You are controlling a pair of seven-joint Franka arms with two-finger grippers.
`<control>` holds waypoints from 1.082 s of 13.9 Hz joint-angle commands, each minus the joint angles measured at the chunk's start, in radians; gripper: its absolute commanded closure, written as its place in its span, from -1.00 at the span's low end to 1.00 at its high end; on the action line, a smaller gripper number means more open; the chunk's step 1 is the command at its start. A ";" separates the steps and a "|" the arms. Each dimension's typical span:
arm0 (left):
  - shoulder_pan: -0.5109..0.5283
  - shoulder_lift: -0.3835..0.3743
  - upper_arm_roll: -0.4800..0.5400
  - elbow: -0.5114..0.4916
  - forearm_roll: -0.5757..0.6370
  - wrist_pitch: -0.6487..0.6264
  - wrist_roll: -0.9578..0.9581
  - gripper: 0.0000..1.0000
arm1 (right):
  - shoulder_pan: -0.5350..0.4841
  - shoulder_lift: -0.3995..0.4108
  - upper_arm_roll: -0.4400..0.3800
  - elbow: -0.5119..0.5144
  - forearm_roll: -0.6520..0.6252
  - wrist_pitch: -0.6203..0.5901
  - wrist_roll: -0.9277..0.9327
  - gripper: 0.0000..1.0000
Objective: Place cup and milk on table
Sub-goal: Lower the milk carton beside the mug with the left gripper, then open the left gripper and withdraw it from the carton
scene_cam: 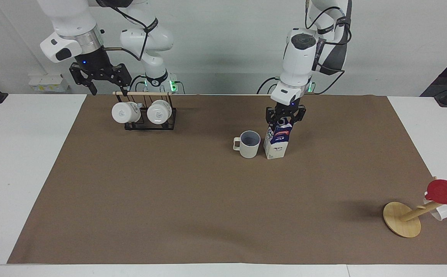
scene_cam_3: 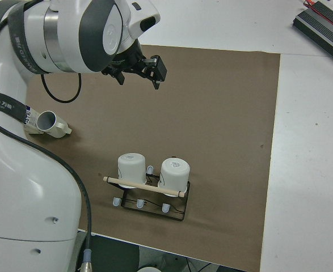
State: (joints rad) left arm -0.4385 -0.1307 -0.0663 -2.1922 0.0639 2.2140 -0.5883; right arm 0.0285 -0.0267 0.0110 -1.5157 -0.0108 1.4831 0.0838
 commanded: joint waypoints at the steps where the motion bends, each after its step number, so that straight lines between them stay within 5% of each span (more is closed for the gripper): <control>1: -0.006 -0.007 0.010 0.122 0.030 -0.167 -0.007 -1.00 | -0.025 -0.016 0.010 -0.017 0.020 -0.007 -0.022 -1.00; 7: 0.062 -0.046 0.033 0.362 0.019 -0.486 0.184 -1.00 | -0.025 -0.018 0.010 -0.017 0.020 -0.007 -0.022 -1.00; 15: 0.280 -0.058 0.034 0.431 0.013 -0.623 0.512 -1.00 | -0.024 -0.016 0.010 -0.017 0.020 -0.007 -0.022 -1.00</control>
State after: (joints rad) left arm -0.1928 -0.1955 -0.0207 -1.7829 0.0697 1.6238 -0.1119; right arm 0.0253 -0.0269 0.0108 -1.5164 -0.0108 1.4831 0.0838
